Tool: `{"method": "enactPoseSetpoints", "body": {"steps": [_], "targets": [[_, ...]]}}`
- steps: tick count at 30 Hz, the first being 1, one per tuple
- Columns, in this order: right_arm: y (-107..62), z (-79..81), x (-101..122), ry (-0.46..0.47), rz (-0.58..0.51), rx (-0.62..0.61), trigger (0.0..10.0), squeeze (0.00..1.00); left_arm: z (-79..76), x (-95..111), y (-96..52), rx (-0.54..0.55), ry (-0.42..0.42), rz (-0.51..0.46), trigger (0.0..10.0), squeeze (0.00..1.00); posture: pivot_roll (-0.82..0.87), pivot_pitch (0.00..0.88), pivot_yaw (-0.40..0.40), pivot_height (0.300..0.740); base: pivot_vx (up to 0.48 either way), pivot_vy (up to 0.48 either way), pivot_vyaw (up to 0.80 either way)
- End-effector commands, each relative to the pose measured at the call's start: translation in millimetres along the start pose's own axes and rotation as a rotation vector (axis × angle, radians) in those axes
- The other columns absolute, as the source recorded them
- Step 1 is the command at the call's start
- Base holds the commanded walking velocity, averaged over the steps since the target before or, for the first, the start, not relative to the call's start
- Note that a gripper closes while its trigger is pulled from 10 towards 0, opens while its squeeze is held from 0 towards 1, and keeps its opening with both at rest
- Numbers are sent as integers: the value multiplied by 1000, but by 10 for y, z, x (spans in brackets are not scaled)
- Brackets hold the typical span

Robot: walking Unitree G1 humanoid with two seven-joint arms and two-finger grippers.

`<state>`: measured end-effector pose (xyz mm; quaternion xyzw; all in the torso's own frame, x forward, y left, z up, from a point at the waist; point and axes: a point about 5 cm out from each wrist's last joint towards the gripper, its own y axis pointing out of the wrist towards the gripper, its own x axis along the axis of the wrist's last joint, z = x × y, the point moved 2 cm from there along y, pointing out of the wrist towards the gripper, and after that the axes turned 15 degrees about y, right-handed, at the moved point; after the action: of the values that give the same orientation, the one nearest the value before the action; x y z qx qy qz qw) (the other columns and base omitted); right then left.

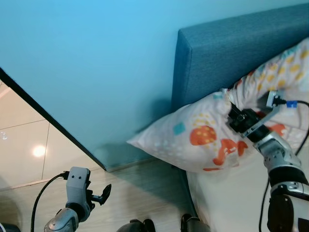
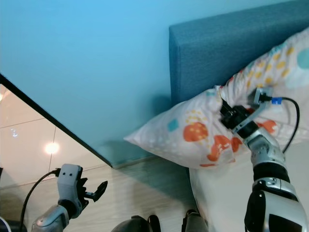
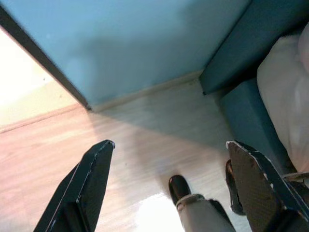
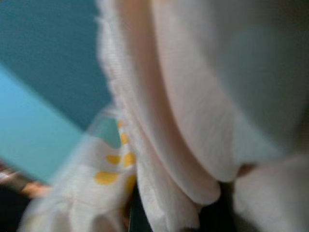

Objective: Clean up the room

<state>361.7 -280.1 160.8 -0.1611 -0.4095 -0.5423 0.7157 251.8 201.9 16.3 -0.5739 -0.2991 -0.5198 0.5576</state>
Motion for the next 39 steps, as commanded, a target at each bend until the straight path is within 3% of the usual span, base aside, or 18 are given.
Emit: {"method": "enactPoseSetpoints", "body": {"steps": [1,2,6,10,15,17,18,21,22,23,27,29,30,31,32,34,35,39], "targets": [[-89,-110,-159,21,38,-73,10000,0,-8,-114,-61,-2,-12,47,10000,0,89,320,137,740,0,0,0],[-194,-215,-198,18,30,-154,10000,0,-13,-114,-59,-4,-13,49,10000,0,88,320,142,740,0,0,0],[-194,-215,-198,18,30,-154,10000,0,-13,-114,-59,-4,-13,49,10000,0,88,320,142,740,0,0,0],[-440,-369,-234,62,-9,-255,10000,0,-20,-102,-33,-10,-17,51,10000,0,76,314,147,740,0,0,0],[-493,-386,-274,75,8,-259,10000,0,-32,-87,-4,-12,-21,50,10000,0,71,309,147,740,0,0,0],[-555,-449,-329,57,52,-321,10000,0,-48,-81,8,-15,-22,49,10000,0,68,304,148,740,0,0,0],[-667,-566,-366,36,83,-444,10000,114,-62,-73,25,-18,-25,47,10000,0,61,299,147,740,0,0,0],[-753,-648,-385,16,100,-535,10000,114,-71,-68,35,-20,-27,46,10000,0,61,299,147,740,0,0,0],[-887,-747,-351,-20,91,-646,10000,1000,-79,-61,53,-22,-29,45,10000,0,56,290,146,740,0,0,0],[-887,-747,-351,-20,91,-646,10000,1000,-79,-61,53,-22,-29,45,10000,0,56,290,146,740,0,0,0],[-1255,-931,-40,-131,-37,-897,10000,1000,-96,-8,121,-24,-36,31,10000,0,56,270,142,740,0,0,0],[-1255,-931,-40,-131,-37,-897,10000,1000,-96,-8,121,-24,-36,31,10000,0,56,270,142,740,0,0,0],[-1388,-971,79,-172,-75,-973,10000,1000,-100,16,149,-25,-38,24,10000,0,52,259,140,740,0,0,0],[-1388,-971,79,-172,-75,-973,10000,1000,-100,16,149,-25,-38,24,10000,0,52,259,140,740,0,0,0],[-1541,-1007,178,-228,-86,-1054,10000,1000,-93,39,176,-22,-43,16,10000,0,48,249,136,740,0,0,0],[-1541,-1007,178,-228,-86,-1054,10000,1000,-93,39,176,-22,-43,16,10000,0,48,249,136,740,0,0,0],[-1683,-1038,235,-294,-61,-1139,10000,1000,-85,62,208,-19,-53,9,10000,0,39,237,132,740,0,0,0],[-1822,-1076,208,-326,-10,-1226,10000,1000,-82,84,248,-17,-64,2,10000,0,22,216,127,740,0,0,0]]}}
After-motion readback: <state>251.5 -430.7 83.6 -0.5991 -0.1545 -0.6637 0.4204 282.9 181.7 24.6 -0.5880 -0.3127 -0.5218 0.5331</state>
